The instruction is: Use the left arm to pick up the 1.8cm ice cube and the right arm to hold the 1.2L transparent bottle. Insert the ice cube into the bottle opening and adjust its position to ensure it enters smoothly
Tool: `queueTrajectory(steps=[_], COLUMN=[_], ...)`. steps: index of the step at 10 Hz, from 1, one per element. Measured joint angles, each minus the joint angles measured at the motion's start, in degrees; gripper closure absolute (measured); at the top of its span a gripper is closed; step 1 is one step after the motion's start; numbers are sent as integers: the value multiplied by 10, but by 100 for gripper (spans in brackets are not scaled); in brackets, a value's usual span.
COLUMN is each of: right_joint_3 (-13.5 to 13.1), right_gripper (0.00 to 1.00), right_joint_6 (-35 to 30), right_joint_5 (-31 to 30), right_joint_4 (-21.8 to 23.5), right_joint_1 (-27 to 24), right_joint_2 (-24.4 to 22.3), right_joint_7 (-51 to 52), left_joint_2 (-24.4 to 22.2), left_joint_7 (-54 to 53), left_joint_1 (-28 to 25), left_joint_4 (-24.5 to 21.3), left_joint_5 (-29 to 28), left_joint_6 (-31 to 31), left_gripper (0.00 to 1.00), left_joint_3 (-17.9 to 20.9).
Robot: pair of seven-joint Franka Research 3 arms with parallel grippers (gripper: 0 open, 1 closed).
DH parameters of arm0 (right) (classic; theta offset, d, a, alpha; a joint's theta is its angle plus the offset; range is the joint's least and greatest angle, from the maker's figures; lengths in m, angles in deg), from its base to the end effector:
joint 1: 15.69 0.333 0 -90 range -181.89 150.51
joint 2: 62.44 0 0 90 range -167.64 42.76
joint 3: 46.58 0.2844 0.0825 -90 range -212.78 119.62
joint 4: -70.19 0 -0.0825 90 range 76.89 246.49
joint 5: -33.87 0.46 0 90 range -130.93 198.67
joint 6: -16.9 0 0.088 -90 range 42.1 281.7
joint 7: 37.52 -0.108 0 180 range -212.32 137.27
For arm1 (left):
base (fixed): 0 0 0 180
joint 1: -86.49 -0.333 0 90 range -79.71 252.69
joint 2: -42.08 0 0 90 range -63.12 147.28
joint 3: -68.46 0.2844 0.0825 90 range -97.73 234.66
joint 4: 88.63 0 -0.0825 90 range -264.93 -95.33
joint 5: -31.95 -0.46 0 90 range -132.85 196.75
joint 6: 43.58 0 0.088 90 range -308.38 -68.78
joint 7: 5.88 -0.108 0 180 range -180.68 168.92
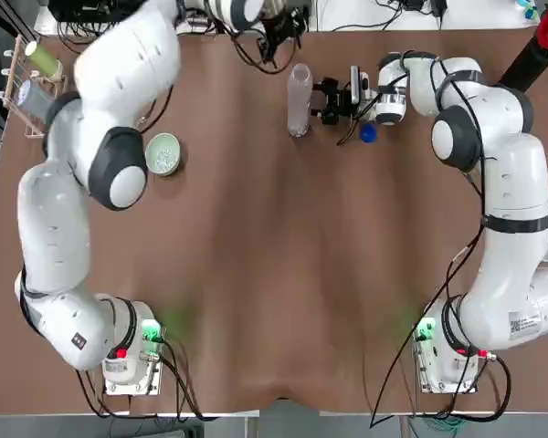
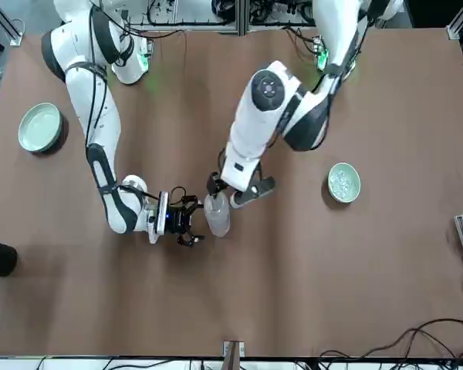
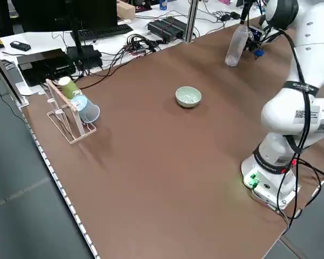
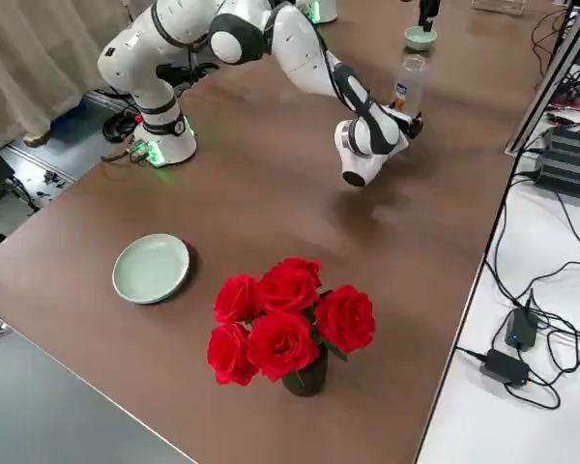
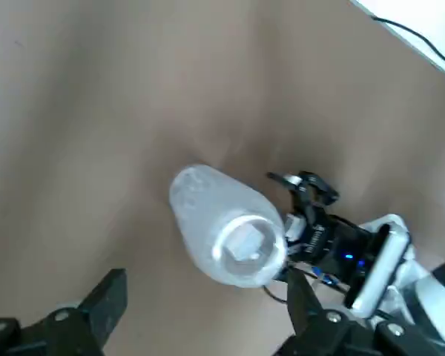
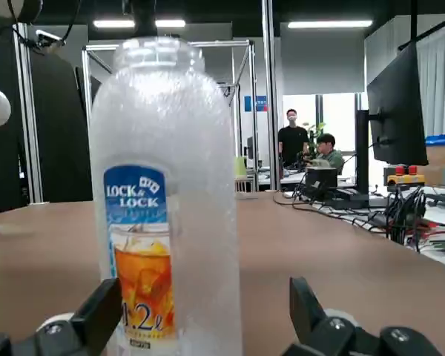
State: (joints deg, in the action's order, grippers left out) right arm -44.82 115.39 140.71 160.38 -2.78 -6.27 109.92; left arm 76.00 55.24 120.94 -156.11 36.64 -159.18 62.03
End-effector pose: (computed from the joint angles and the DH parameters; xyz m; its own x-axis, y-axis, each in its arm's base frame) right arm 0.6419 0.2596 0.0174 0.0119 -0.0612 0.9981 0.9964 -0.0831 -0.0170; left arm 0.6201 -0.5148 0.4325 0.9190 0.3942 -0.0068 0.3800 -0.8808 0.2824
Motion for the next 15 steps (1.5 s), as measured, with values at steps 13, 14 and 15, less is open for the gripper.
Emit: queueTrajectory(steps=[13,14,15], right_joint_3=[-76,-76,-77], right_gripper=[0,0,0], right_joint_6=[35,37,40], right_joint_5=[-512,-592,-663], right_joint_4=[-40,-42,-44], right_joint_1=[-70,-68,-67], right_joint_2=[-244,-278,-311], right_joint_7=[-684,-780,-856], left_joint_2=[-315,-321,-326], left_joint_7=[-446,-469,-496], left_joint_1=[-261,-281,-300], left_joint_4=[-212,-212,-212], left_joint_5=[-2,-3,-3], left_joint_6=[231,235,236], left_gripper=[0,0,0], left_joint_3=[2,2,2])
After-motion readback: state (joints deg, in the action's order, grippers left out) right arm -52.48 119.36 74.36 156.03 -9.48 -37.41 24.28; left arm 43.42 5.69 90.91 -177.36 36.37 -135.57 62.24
